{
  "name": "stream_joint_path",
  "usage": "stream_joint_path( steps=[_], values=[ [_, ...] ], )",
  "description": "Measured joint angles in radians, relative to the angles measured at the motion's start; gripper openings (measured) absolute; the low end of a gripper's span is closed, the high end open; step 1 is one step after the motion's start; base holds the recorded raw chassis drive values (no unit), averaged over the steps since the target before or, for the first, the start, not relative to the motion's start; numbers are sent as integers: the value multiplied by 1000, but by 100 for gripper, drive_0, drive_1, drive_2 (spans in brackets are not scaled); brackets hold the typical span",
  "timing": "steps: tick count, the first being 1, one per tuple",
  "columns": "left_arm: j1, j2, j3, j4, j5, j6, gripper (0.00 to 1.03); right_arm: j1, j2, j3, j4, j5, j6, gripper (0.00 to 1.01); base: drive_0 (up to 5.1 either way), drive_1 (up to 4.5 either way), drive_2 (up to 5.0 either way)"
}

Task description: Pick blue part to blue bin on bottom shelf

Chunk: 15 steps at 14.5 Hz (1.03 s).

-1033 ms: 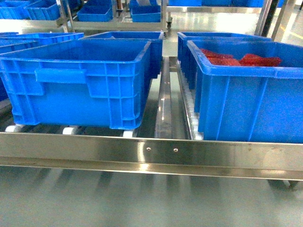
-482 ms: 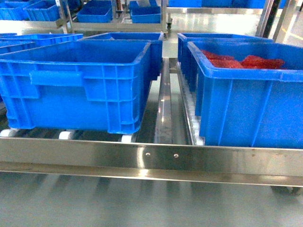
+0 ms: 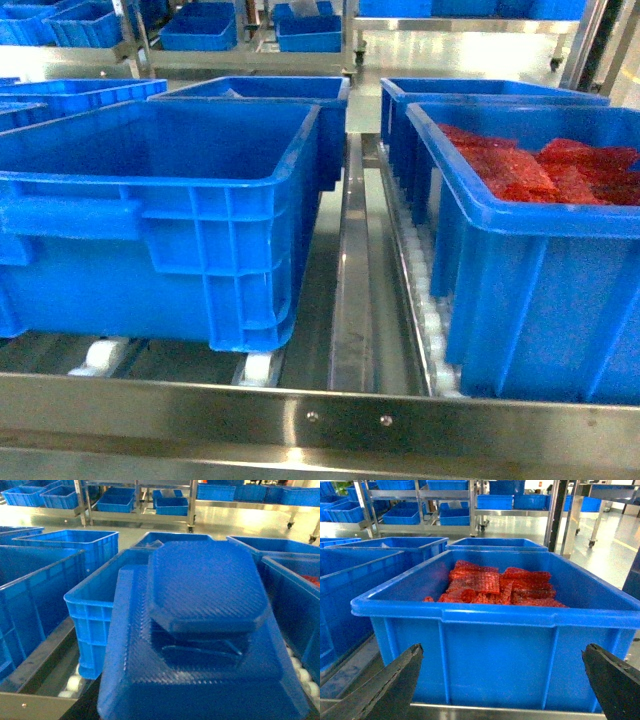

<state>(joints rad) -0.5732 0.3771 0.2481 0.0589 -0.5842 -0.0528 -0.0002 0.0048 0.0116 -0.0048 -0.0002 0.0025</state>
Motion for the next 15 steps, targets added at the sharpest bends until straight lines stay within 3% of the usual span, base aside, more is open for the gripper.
stream_joint_path(
  steps=[8, 15],
  values=[
    [0, 0, 0, 0, 0, 0, 43, 0, 0, 0, -2, 0, 0, 98, -10, 390, -410],
    [0, 0, 0, 0, 0, 0, 43, 0, 0, 0, 0, 0, 0, 98, 0, 0, 0]
  ],
)
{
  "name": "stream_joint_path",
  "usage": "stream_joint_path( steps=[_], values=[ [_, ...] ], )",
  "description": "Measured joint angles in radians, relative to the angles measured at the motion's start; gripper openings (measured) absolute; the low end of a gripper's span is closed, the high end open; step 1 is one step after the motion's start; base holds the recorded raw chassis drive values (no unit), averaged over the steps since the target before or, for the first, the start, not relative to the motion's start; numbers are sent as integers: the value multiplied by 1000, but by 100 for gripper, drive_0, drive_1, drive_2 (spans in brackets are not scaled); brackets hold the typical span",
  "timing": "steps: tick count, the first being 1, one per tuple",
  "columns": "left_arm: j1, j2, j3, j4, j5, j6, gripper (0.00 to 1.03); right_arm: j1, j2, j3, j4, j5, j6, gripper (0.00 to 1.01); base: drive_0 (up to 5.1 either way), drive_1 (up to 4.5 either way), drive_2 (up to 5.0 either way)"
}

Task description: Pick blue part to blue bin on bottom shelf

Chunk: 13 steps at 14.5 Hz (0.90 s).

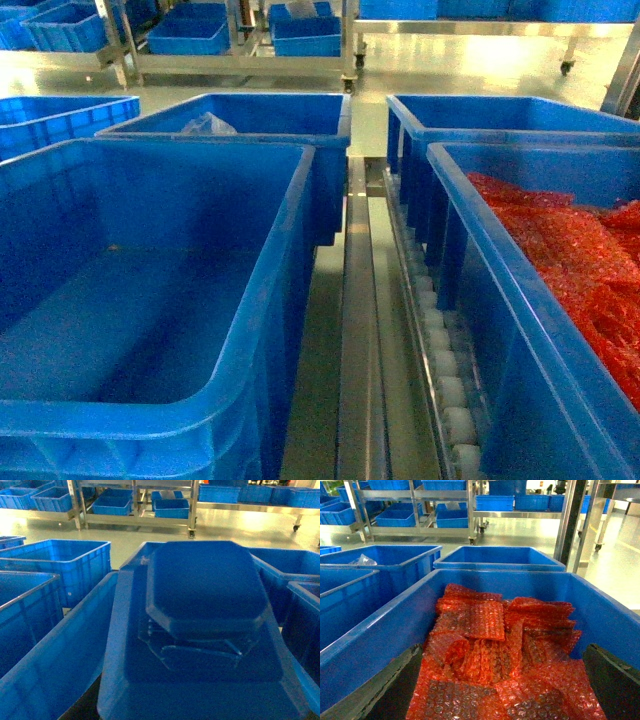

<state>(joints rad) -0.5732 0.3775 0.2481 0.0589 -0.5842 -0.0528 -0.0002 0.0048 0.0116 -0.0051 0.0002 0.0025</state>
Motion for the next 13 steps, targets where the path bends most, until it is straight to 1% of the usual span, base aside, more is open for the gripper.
stream_joint_path(
  steps=[13],
  values=[
    [0, 0, 0, 0, 0, 0, 43, 0, 0, 0, 0, 0, 0, 98, 0, 0, 0]
  ],
)
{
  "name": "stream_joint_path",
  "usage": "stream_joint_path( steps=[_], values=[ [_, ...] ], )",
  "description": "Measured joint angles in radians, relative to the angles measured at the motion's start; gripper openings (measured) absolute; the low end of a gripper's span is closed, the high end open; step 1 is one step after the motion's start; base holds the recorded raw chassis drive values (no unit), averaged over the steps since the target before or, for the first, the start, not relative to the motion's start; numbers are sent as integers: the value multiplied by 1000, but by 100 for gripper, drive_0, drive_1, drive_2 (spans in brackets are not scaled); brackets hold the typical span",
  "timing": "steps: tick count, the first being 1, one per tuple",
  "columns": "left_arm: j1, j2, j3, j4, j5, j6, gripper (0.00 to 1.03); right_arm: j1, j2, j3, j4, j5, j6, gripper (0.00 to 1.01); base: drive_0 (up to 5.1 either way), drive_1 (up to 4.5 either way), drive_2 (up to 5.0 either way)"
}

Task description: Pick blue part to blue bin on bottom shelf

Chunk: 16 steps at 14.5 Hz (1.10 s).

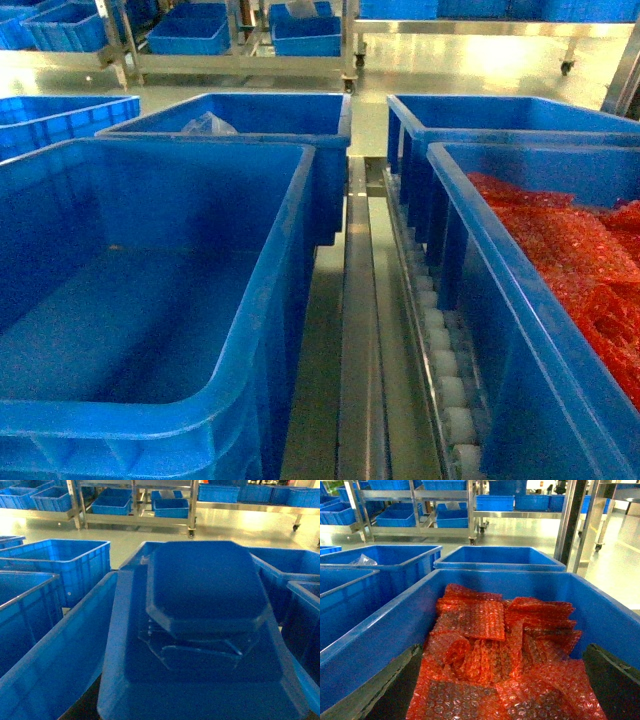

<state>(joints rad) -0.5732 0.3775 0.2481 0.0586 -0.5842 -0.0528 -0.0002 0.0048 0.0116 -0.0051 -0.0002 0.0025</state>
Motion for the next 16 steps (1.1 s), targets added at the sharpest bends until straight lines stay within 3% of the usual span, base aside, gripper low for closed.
stream_joint_path(
  steps=[16],
  values=[
    [0, 0, 0, 0, 0, 0, 43, 0, 0, 0, 0, 0, 0, 98, 0, 0, 0]
  ],
)
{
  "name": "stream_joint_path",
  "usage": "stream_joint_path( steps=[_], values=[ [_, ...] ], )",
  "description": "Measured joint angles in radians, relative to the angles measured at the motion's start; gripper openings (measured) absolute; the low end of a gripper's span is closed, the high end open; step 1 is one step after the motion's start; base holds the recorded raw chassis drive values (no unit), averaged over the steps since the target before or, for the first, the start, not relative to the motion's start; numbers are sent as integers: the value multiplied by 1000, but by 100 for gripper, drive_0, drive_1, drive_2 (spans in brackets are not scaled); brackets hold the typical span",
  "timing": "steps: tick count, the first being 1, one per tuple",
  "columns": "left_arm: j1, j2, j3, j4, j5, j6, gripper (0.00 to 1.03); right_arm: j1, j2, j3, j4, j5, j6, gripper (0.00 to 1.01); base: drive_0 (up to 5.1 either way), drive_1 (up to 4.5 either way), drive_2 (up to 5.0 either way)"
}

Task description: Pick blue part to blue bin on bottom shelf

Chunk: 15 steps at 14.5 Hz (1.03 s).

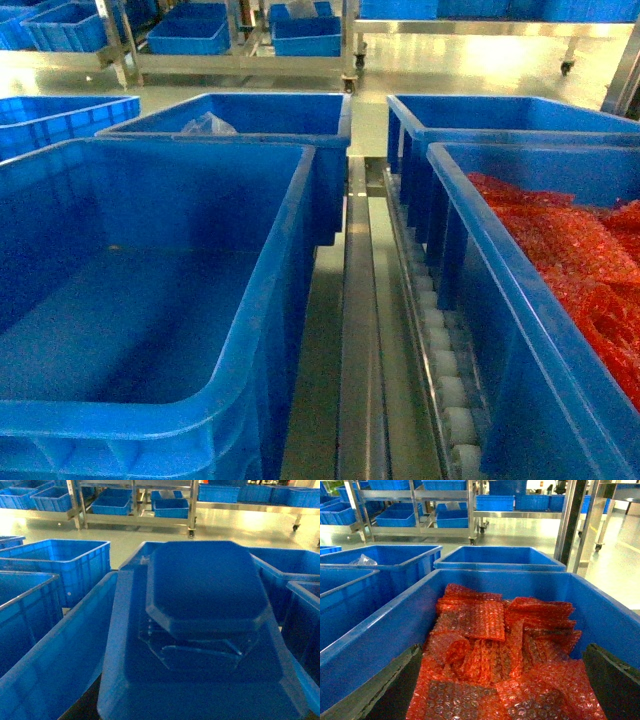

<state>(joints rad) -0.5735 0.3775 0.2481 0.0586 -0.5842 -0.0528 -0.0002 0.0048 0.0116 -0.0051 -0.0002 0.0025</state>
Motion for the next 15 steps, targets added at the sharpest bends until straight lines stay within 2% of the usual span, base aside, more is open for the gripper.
stream_joint_path(
  steps=[5, 6, 7, 8, 9, 10, 11, 12, 13, 14, 15],
  values=[
    [0, 0, 0, 0, 0, 0, 43, 0, 0, 0, 0, 0, 0, 98, 0, 0, 0],
    [-15, 10, 0, 15, -47, 10, 43, 0, 0, 0, 0, 0, 0, 98, 0, 0, 0],
    [-82, 44, 3, 28, -241, 34, 43, 0, 0, 0, 0, 0, 0, 98, 0, 0, 0],
    [-91, 78, -7, 39, -329, 41, 43, 0, 0, 0, 0, 0, 0, 98, 0, 0, 0],
    [-76, 151, -9, 135, -346, 60, 43, 0, 0, 0, 0, 0, 0, 98, 0, 0, 0],
    [-57, 260, 11, 253, -295, 87, 43, 0, 0, 0, 0, 0, 0, 98, 0, 0, 0],
    [-19, 402, 57, 387, -207, 116, 43, 0, 0, 0, 0, 0, 0, 98, 0, 0, 0],
    [30, 537, 116, 486, -119, 123, 43, 0, 0, 0, 0, 0, 0, 98, 0, 0, 0],
    [94, 682, 200, 488, -3, 94, 43, 0, 0, 0, 0, 0, 0, 98, 0, 0, 0],
    [146, 813, 261, 456, 126, 12, 43, 0, 0, 0, 0, 0, 0, 98, 0, 0, 0],
    [179, 914, 286, 446, 219, -63, 50, 0, 0, 0, 0, 0, 0, 98, 0, 0, 0]
  ],
)
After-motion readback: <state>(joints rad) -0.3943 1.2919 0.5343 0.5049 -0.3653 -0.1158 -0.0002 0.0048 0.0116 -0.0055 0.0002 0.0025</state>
